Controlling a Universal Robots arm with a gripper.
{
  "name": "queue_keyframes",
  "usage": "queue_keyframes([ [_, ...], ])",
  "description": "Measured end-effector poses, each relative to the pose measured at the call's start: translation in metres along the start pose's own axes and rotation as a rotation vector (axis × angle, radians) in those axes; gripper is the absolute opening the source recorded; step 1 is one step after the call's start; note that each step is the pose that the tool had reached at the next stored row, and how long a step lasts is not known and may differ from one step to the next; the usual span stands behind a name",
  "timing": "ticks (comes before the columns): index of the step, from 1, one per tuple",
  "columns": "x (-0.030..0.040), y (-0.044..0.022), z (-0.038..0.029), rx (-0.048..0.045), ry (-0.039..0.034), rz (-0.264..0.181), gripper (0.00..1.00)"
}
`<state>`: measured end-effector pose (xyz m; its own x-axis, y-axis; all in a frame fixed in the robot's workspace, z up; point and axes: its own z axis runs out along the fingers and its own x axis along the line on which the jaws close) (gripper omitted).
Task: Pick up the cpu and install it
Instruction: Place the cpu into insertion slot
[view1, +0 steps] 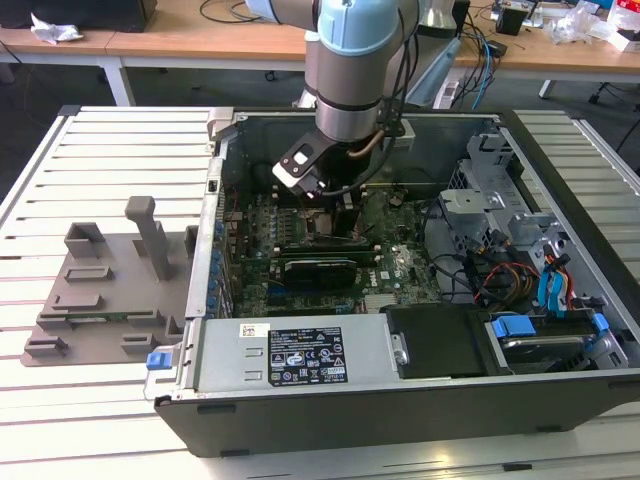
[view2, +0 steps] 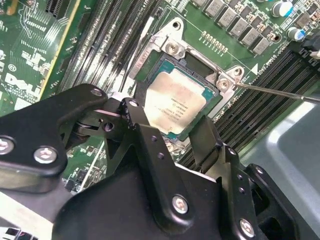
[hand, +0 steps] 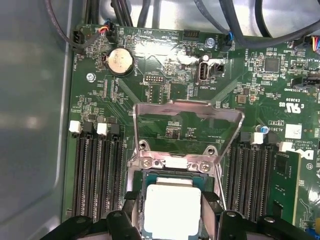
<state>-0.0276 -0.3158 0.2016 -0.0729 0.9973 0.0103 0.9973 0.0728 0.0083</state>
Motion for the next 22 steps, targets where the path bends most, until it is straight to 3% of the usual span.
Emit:
queue_keyframes([
  [14, 0.0, 0.0001, -0.0224, -0.0001, 0.0, 0.0, 0.6],
  [17, 0.0, 0.0002, -0.0254, -0.0001, 0.0, 0.0, 0.23],
  [18, 0.0, 0.0002, -0.0261, -0.0001, 0.0001, 0.0, 0.17],
  [19, 0.0, 0.0002, -0.0262, -0.0001, 0.0, 0.0, 0.11],
  [22, 0.0, 0.0002, -0.0291, 0.0001, -0.0018, 0.0, 0.11],
])
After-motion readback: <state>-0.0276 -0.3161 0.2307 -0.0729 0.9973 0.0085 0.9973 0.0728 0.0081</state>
